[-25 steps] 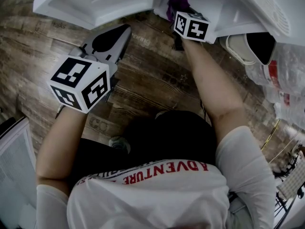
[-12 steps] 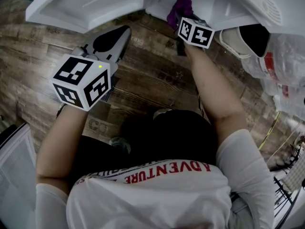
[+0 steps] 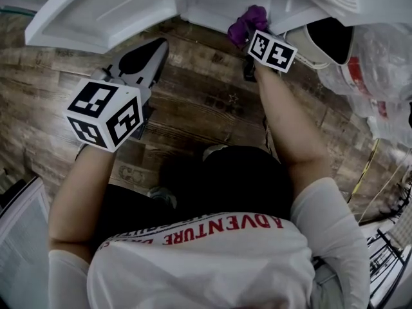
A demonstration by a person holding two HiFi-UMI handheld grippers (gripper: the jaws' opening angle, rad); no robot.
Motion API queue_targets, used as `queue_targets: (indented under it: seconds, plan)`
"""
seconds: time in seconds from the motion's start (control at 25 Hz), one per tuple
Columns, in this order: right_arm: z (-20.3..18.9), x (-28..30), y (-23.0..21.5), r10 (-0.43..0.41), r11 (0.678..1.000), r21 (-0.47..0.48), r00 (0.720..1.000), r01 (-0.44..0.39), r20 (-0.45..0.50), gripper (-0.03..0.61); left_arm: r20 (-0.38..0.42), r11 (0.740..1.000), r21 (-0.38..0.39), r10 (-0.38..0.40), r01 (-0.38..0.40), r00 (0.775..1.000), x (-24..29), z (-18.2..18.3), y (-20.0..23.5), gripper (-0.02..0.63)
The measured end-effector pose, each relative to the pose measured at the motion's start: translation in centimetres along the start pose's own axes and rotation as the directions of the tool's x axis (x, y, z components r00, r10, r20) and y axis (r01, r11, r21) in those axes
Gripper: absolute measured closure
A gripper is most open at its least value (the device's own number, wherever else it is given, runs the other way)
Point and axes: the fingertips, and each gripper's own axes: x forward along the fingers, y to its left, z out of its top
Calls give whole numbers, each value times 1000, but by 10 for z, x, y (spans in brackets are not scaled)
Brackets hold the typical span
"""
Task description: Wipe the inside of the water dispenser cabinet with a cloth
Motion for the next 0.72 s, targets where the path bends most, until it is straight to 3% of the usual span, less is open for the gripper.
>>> queue_targets:
  seconds: [0.28,0.72]
  plan:
    - [-3,-13,-22,-15,1000,14,1000,15,-5,474,4,1000,-2,7,-7,1000,2,2,-4,586]
    - [6,-33,-21,-20,1000,6,999,20,27,475,-2,1000,12,1,-1,1000,1,-3,-12,586]
